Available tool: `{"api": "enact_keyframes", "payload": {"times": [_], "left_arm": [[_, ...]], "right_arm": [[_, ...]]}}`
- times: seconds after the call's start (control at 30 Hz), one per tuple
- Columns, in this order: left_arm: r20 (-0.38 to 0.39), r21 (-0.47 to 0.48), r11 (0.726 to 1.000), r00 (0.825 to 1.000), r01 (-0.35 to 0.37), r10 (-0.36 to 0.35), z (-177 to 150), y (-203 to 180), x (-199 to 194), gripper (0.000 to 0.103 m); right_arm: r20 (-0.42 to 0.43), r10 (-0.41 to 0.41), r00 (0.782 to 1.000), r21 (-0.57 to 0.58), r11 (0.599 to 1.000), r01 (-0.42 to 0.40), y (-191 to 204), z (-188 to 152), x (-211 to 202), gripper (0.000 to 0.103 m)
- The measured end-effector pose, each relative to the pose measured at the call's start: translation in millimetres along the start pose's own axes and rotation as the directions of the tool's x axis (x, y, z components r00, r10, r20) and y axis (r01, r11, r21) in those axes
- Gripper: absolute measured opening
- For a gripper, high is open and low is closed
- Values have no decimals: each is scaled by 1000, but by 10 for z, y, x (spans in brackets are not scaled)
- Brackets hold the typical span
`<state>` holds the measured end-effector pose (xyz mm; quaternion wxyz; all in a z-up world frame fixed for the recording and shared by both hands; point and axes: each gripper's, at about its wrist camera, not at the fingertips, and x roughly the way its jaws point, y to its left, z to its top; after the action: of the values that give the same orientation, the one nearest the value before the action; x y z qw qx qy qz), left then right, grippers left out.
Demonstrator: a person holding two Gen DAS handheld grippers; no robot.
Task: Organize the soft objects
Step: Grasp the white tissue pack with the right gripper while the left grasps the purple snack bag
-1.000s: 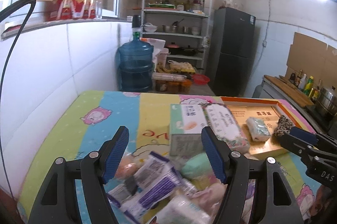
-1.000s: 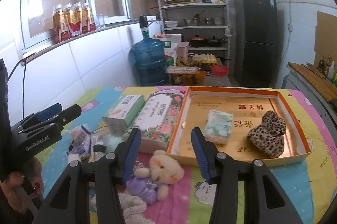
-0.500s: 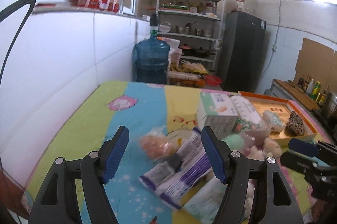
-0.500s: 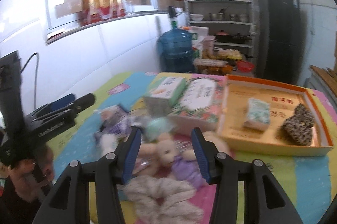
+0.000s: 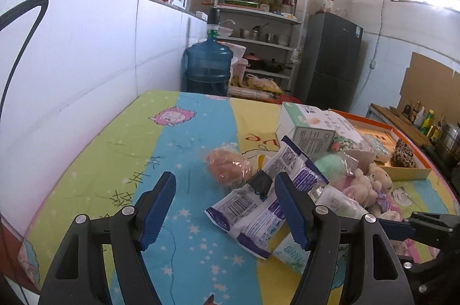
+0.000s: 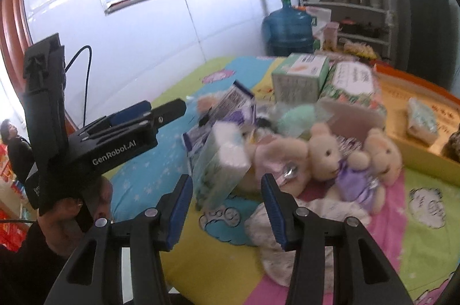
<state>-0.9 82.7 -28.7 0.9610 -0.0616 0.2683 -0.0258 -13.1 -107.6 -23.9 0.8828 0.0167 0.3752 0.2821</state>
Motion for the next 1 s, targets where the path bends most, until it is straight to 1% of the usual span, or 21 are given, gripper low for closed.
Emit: {"api": "enact_keyframes", "payload": {"times": [0.23, 0.5, 0.53, 0.57, 0.6, 0.73, 0.8, 0.87, 0.93, 1.0], "left_arm": [[-2, 9, 1000, 1000, 27, -27, -50, 39, 42, 73], [-17, 23, 999, 999, 29, -29, -81, 115, 77, 73], [-21, 26, 999, 999, 32, -31, -87, 118, 85, 73], [-24, 29, 999, 999, 36, -35, -92, 118, 90, 73], [-26, 33, 999, 999, 41, -40, -95, 115, 92, 73], [-30, 45, 997, 998, 61, -59, -100, 91, 93, 73], [-30, 52, 996, 997, 75, -73, -101, 70, 93, 73], [-37, 63, 993, 995, 97, -95, -108, 34, 100, 73], [-53, 87, 988, 991, 124, -120, -132, -31, 119, 73], [-66, 113, 983, 989, 142, -135, -157, -89, 139, 73]], "right_arm": [[-15, 10, 1000, 21, 1000, -9, -15, 38, 122, 49], [-10, 39, 999, 17, 999, -39, 51, 96, 251, 49], [-7, 34, 999, 14, 999, -34, 62, 103, 258, 46], [0, 22, 1000, 8, 1000, -22, 71, 108, 258, 32], [8, 21, 1000, 8, 1000, -21, 70, 111, 246, 24], [46, 57, 997, 22, 998, -58, 35, 138, 134, 22], [89, 62, 994, 27, 998, -65, -2, 161, -3, 22], [128, 49, 991, 39, 998, -55, -40, 180, -120, 22], [166, 19, 986, 54, 998, -28, -109, 208, -243, 22], [179, -4, 984, 62, 998, -7, -158, 223, -307, 22]]}}
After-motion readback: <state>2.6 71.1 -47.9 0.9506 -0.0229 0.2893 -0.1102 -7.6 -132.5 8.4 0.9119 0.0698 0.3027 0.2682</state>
